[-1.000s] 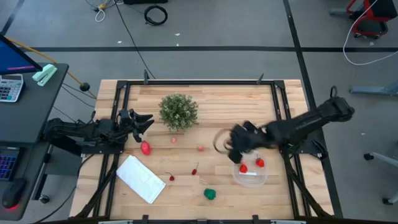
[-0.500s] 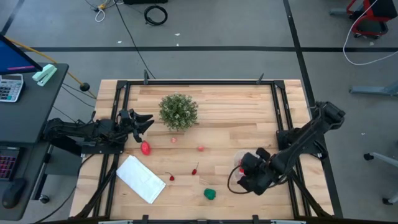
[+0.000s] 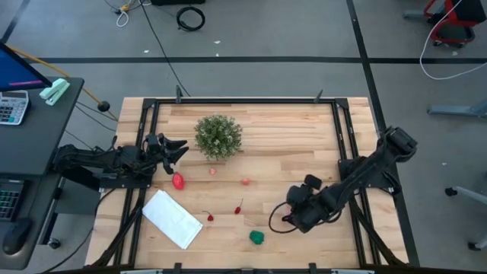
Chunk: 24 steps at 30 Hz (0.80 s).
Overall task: Pick and placing Produce into tupperware
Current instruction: Put the right apricot into the transparent container
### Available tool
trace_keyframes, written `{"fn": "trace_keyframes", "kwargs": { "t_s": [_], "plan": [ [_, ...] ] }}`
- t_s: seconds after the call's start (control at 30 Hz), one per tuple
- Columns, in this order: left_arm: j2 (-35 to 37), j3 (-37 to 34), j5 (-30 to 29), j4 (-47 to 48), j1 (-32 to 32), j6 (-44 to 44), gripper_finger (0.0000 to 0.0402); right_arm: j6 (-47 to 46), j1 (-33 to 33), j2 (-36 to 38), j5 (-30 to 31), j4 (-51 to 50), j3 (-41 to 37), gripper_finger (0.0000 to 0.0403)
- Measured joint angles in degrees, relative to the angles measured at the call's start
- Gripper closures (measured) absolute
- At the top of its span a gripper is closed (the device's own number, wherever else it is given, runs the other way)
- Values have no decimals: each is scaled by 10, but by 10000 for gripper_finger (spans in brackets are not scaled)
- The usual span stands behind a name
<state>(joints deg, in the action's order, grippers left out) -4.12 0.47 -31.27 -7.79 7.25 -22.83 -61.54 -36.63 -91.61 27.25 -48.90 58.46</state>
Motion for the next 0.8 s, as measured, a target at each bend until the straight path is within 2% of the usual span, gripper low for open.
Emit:
{"fn": "trace_keyframes", "kwargs": {
  "t_s": [0.1,0.27,0.43,0.63,0.8],
  "plan": [
    [0,0,0,0,0,0,230,68,21,9,39,55,0,181],
    [0,0,0,1,0,0,230,244,79,0,42,199,0,183],
    [0,0,0,2,0,-1,230,393,156,-40,-14,331,0,183],
    [0,0,0,9,0,-1,230,437,234,-103,-84,403,0,188],
    [0,0,0,10,0,-1,230,452,274,-156,-148,450,0,197]
  ]
}}
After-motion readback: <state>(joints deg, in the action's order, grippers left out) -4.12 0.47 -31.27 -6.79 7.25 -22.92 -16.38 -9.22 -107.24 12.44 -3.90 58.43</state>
